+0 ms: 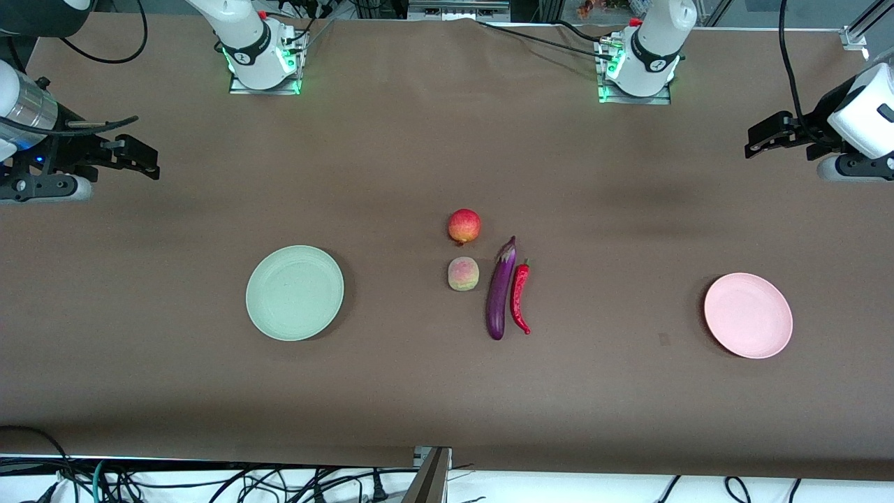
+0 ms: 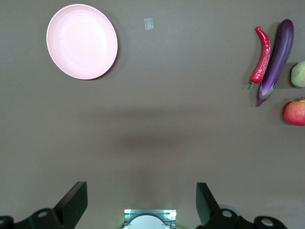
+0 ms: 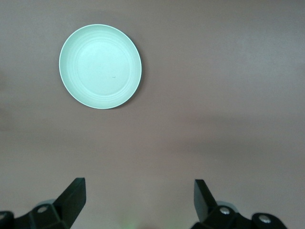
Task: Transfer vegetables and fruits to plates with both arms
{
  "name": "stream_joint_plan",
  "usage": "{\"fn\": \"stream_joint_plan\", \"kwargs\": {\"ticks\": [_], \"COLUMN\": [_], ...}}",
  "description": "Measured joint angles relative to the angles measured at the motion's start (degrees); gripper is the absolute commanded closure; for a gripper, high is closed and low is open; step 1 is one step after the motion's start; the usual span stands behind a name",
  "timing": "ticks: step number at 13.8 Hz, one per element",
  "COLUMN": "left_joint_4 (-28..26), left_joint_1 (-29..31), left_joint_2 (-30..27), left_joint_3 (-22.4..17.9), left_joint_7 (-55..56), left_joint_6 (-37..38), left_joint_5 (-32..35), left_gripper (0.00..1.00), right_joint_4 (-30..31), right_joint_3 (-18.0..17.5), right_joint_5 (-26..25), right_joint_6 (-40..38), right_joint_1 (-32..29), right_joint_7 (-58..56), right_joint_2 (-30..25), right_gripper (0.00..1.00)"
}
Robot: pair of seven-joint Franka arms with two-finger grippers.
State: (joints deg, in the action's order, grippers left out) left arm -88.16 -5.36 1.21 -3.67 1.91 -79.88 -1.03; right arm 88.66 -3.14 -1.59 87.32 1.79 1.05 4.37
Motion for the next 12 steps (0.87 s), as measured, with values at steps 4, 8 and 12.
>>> {"fn": "stream_joint_plan", "kwargs": {"ticks": [4,8,12], "left_joint_4": [0.0,-0.5,-1.1], "left_joint_1": [0.0,0.1,0.1], "left_joint_2": [0.1,0.2,0.2], "left_joint_3": [0.0,0.0,0.0], "left_joint_7": [0.0,0.0,0.0], "left_joint_6": [0.0,0.0,0.0], "left_joint_5": [0.0,0.0,0.0], "left_gripper": [0.00,0.00,0.00], "right_joint_4": [-0.1,-0.3,-0.3], "right_joint_3": [-0.1,-0.1,-0.1], "right_joint_5": [0.0,0.0,0.0], "right_joint_6": [0.1,0.1,0.1], "right_joint_1": [0.0,0.0,0.0], "right_joint_7": [0.0,0.0,0.0], "right_joint_2": [0.8,0.9,0.9], "right_gripper": [0.00,0.00,0.00]}}
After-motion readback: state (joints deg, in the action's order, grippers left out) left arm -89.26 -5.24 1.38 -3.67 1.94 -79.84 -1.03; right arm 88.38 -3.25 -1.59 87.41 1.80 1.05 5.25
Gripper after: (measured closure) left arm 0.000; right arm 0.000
